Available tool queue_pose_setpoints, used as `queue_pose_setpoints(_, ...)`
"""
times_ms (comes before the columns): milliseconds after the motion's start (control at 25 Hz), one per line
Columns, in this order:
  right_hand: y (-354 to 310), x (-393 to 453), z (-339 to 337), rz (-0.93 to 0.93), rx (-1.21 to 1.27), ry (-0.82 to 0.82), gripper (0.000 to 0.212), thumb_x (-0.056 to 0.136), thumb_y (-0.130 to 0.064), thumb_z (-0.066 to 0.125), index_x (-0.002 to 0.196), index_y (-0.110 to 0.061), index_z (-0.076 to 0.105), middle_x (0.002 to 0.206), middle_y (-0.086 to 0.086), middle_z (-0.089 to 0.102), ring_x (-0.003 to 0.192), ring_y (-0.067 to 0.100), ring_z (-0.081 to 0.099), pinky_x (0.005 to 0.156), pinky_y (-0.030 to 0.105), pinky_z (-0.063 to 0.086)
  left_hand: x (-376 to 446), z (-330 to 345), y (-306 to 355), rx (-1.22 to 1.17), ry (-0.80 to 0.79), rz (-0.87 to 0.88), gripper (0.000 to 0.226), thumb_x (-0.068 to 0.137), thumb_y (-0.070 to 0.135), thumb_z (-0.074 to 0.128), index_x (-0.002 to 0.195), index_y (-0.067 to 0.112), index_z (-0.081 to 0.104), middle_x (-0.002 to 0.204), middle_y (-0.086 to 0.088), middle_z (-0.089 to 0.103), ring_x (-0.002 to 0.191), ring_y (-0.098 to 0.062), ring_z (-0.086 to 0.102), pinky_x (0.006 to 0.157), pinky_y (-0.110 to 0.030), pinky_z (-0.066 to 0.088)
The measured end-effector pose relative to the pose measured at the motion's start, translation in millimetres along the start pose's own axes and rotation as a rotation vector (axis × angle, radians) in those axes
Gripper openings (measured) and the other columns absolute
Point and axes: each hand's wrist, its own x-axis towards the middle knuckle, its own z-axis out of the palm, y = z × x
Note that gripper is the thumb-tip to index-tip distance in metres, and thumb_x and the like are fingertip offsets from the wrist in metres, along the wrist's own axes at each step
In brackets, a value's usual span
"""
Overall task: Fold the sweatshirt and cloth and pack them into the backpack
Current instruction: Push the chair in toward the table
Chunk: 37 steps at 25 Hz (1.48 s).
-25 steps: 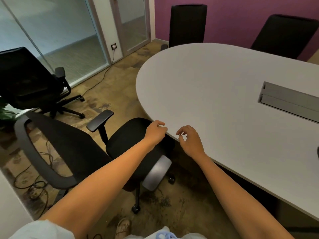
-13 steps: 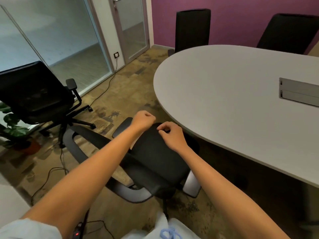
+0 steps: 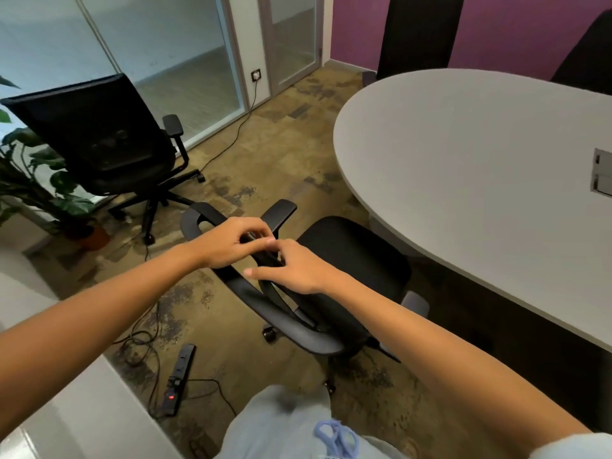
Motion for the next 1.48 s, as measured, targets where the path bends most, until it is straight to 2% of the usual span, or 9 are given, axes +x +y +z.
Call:
queue_pose_setpoints(40, -1.4, 3.6, 10.4, 0.012, 0.011, -0.051, 0.093, 0.073, -0.073, 0.07, 0.148, -0.025, 0.039, 0.125, -0.005, 0.058, 0.111, 0.006, 0.056, 0.09, 0.021, 0.046, -11.2, -2.3, -0.8, 0.042, -0.054, 0.078, 0.031, 0.097, 0.053, 0.055, 0.113, 0.028, 0.065, 0.109, 0.014, 0.066, 0.102, -0.006, 0.063, 0.089, -0.027, 0.049)
queue_pose_setpoints(120, 1.0, 10.7, 28.4, 0.094, -0.081, -0.107, 0.125, 0.057, -0.085, 0.07, 0.156, -0.03, 0.017, 0.154, 0.002, 0.035, 0.138, 0.019, 0.038, 0.109, 0.04, 0.042, -29.3, -1.1, -10.7, 0.213, -0.101, 0.162, 0.051, 0.093, 0.064, 0.048, 0.127, 0.029, 0.059, 0.123, 0.016, 0.062, 0.114, -0.002, 0.056, 0.102, -0.023, 0.038)
queue_pose_setpoints(200, 6.0, 13.8, 37.5, 0.138, -0.19, -0.104, 0.133, 0.054, -0.083, 0.072, 0.157, -0.024, 0.013, 0.157, 0.008, 0.028, 0.142, 0.025, 0.034, 0.111, 0.046, 0.04, -37.3, 6.0, -25.5, 0.384, -0.051, 0.192, 0.061, 0.094, 0.069, 0.04, 0.137, 0.028, 0.055, 0.133, 0.015, 0.059, 0.122, -0.002, 0.052, 0.113, -0.027, 0.029)
queue_pose_setpoints(360, 13.8, 15.3, 42.9, 0.143, -0.124, 0.012, 0.122, 0.055, -0.08, 0.069, 0.154, -0.026, 0.023, 0.152, 0.005, 0.038, 0.136, 0.022, 0.041, 0.104, 0.044, 0.046, -29.0, 12.6, -35.2, 0.459, 0.093, 0.269, 0.061, 0.097, 0.064, 0.032, 0.124, 0.023, 0.068, 0.121, 0.007, 0.07, 0.113, -0.014, 0.063, 0.105, -0.041, 0.042)
queue_pose_setpoints(640, 5.9, 20.2, 54.9, 0.195, -0.126, 0.105, 0.118, 0.065, -0.073, 0.067, 0.156, -0.016, 0.018, 0.16, 0.008, 0.029, 0.141, 0.027, 0.038, 0.109, 0.051, 0.04, -24.3, 5.8, -47.4, 0.401, 0.263, 0.415, 0.06, 0.099, 0.055, 0.034, 0.107, 0.013, 0.078, 0.108, -0.003, 0.076, 0.101, -0.024, 0.071, 0.089, -0.042, 0.055)
queue_pose_setpoints(960, 5.0, 31.1, 50.9, 0.209, -0.146, 0.131, 0.118, 0.07, -0.074, 0.064, 0.157, -0.012, 0.014, 0.162, 0.009, 0.023, 0.146, 0.028, 0.03, 0.114, 0.053, 0.033, -10.2, -1.5, -58.8, 0.39, 0.252, 0.402, 0.063, 0.099, 0.055, 0.032, 0.107, 0.013, 0.078, 0.11, -0.003, 0.076, 0.104, -0.025, 0.072, 0.095, -0.043, 0.054)
queue_pose_setpoints(1280, 18.7, 37.6, 15.2, 0.223, -0.187, 0.194, 0.112, 0.073, -0.072, 0.063, 0.156, -0.012, 0.019, 0.161, 0.008, 0.028, 0.142, 0.028, 0.037, 0.112, 0.051, 0.037, 38.4, 0.0, -61.3, 0.41, 0.254, 0.418, 0.044, 0.091, 0.038, 0.046, 0.105, 0.011, 0.078, 0.108, -0.004, 0.076, 0.104, -0.024, 0.072, 0.099, -0.041, 0.052)
queue_pose_setpoints(1360, 26.2, 35.8, -0.3, 0.236, -0.185, 0.207, 0.109, 0.072, -0.072, 0.064, 0.155, -0.014, 0.023, 0.158, 0.006, 0.034, 0.138, 0.029, 0.043, 0.109, 0.051, 0.04, 55.1, 3.6, -57.8, 0.393, 0.27, 0.431, 0.043, 0.091, 0.038, 0.048, 0.102, 0.011, 0.078, 0.105, -0.005, 0.077, 0.1, -0.025, 0.073, 0.095, -0.042, 0.054)
queue_pose_setpoints(1480, 39.1, 32.5, -24.9, 0.294, -0.155, 0.239, 0.104, 0.068, -0.074, 0.065, 0.15, -0.02, 0.031, 0.148, 0.002, 0.046, 0.125, 0.027, 0.054, 0.102, 0.05, 0.046, 84.0, 10.3, -49.7, 0.377, 0.293, 0.462, 0.04, 0.09, 0.041, 0.052, 0.097, 0.012, 0.079, 0.095, -0.004, 0.078, 0.088, -0.026, 0.074, 0.077, -0.043, 0.059)
